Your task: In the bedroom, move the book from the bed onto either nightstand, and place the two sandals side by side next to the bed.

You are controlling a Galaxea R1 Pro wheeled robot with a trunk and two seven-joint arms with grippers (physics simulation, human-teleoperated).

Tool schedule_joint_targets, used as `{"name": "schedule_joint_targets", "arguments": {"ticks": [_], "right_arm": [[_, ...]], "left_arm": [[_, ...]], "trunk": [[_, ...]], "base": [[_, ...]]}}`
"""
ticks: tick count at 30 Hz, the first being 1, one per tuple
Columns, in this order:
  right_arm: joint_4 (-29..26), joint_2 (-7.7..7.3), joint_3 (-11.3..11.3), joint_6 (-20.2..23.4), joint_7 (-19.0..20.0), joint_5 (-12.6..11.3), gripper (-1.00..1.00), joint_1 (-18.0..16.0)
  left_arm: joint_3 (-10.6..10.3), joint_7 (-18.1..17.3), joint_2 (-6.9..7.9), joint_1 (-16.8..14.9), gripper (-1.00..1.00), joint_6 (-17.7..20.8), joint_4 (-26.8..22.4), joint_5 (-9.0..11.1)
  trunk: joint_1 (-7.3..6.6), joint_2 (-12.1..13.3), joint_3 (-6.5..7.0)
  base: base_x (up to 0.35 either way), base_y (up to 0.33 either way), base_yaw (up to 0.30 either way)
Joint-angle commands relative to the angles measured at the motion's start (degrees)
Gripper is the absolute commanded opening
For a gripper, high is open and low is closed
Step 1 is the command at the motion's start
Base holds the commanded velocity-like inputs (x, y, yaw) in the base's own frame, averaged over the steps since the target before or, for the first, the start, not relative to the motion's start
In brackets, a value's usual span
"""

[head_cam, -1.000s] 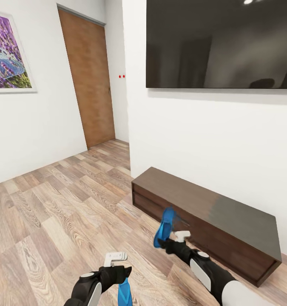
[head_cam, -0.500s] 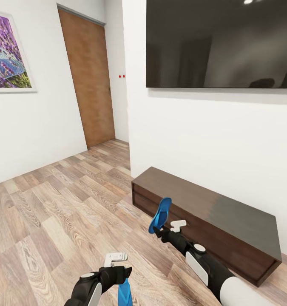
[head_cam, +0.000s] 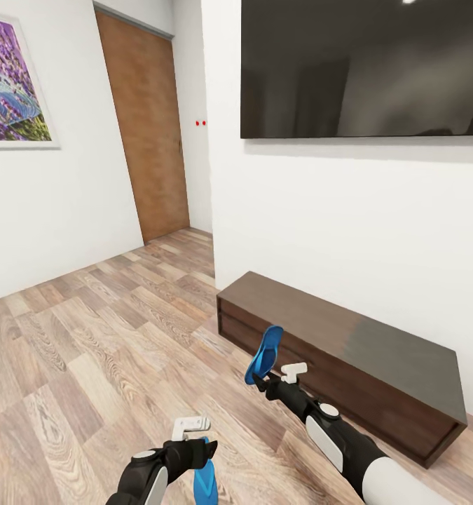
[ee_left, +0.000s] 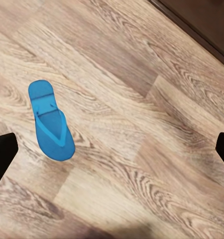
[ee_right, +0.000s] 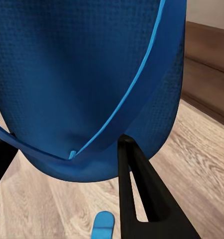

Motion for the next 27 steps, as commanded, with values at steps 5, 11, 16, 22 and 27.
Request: {"name": "schedule_joint_targets", "arguments": {"ticks": [5,11,16,22,27], "right_arm": [[-0.1,-0.15,0.4,-0.3,0.0,-0.7,-1.00,-0.1],[-0.7,-0.55,0.3,-2.5,0.4,-0.8,-1.00,0.0],[-0.6,-0.61,0.3,-3.7,0.6,-0.8,-1.00,-0.1],[-0.3,-0.60,0.4,-3.8,0.6,-0.7,-1.00,0.0],[0.0,-0.32,0.6,-4.2,0.6,-0.7,-1.00,0.0]], "left_arm": [[0.1,0.0,-0.02,0.0,1.00,0.3,-0.1,0.2],[0.1,0.1,0.02,0.0,1.00,0.2,-0.1,0.2],[0.2,0.1,0.06,0.0,1.00,0.2,-0.1,0.2],[0.2,0.1,0.06,0.0,1.00,0.1,-0.1,0.2],[0.3,0.1,0.14,0.0,1.00,0.1,-0.2,0.2]], "trunk": [[1.10,-2.0,-0.96],[2.41,-4.5,-2.03],[3.51,-6.5,-2.93],[4.83,-8.9,-4.01],[5.93,-10.9,-4.90]], "base": [[0.000,0.000,0.000],[0.000,0.000,0.000],[0.000,0.000,0.000],[0.000,0.000,0.000],[0.000,0.000,0.000]]}}
